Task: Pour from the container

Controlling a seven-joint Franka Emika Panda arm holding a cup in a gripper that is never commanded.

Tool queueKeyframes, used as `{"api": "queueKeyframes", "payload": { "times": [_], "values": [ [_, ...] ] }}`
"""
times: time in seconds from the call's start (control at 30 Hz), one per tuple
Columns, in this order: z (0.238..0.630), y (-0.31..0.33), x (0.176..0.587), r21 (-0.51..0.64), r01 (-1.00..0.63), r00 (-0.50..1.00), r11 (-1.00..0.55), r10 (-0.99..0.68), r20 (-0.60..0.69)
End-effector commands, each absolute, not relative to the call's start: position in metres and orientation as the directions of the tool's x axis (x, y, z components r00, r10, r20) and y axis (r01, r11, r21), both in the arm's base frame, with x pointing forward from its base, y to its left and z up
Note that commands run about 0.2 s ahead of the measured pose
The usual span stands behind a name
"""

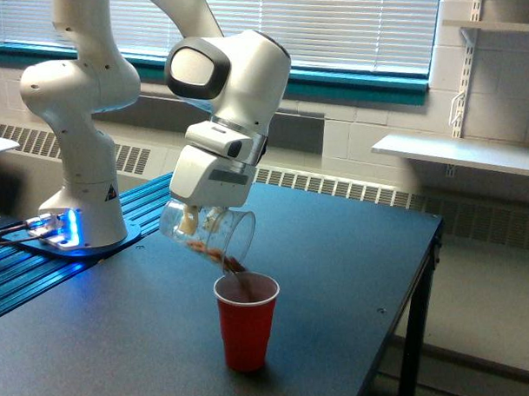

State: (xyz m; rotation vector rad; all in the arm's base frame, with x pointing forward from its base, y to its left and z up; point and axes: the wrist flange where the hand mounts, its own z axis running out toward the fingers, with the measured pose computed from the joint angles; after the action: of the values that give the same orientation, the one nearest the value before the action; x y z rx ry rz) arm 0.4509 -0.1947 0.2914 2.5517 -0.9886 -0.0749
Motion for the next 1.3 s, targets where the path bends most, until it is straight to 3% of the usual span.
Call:
{"api": "queueKeyframes", "payload": {
  "times": [0.03, 1.3],
  "values": [
    [0.294, -0.191, 0.457, 0.394, -0.601, 0.774, -0.696, -0.629, 0.070],
    [0.318, -0.203, 0.450, 0.305, -0.635, 0.762, -0.709, -0.639, 0.102]
  ]
}}
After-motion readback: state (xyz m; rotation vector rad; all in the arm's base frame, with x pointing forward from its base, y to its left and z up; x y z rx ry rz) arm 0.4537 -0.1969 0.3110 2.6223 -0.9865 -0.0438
